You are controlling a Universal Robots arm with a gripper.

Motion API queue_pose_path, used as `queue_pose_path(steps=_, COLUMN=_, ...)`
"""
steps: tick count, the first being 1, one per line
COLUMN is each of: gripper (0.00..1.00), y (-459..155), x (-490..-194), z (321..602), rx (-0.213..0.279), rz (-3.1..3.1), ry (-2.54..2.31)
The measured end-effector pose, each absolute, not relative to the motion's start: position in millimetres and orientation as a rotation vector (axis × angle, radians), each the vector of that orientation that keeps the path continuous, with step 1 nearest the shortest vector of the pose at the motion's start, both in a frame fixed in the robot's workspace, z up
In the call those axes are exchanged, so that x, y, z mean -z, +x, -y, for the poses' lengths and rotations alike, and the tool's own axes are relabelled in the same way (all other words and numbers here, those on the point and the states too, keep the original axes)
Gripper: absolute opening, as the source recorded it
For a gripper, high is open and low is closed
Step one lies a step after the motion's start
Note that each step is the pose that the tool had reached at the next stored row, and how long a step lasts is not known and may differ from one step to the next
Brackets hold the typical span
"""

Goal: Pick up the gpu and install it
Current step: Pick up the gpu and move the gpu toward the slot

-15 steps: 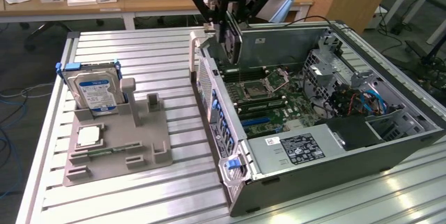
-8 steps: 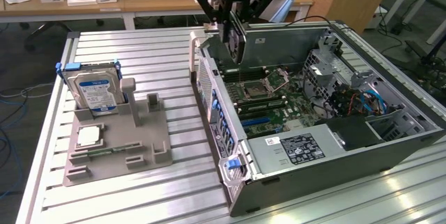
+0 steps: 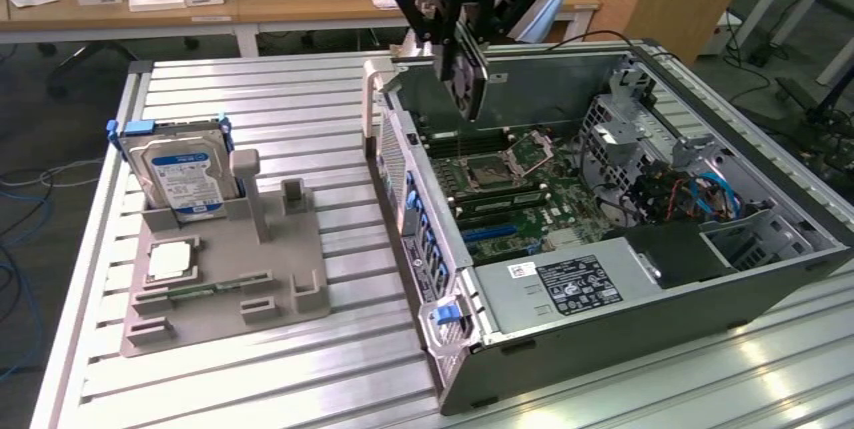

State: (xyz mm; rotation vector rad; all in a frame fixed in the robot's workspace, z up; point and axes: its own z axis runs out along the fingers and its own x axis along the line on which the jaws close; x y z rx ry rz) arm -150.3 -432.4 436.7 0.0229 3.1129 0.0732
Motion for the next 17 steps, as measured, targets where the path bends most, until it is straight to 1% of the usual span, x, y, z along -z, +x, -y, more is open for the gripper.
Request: queue_pose_path(steps=17, gripper=0.28, y=-124, x=-437, z=432, rx=-0.073, rz=-3.113, ry=0.021)
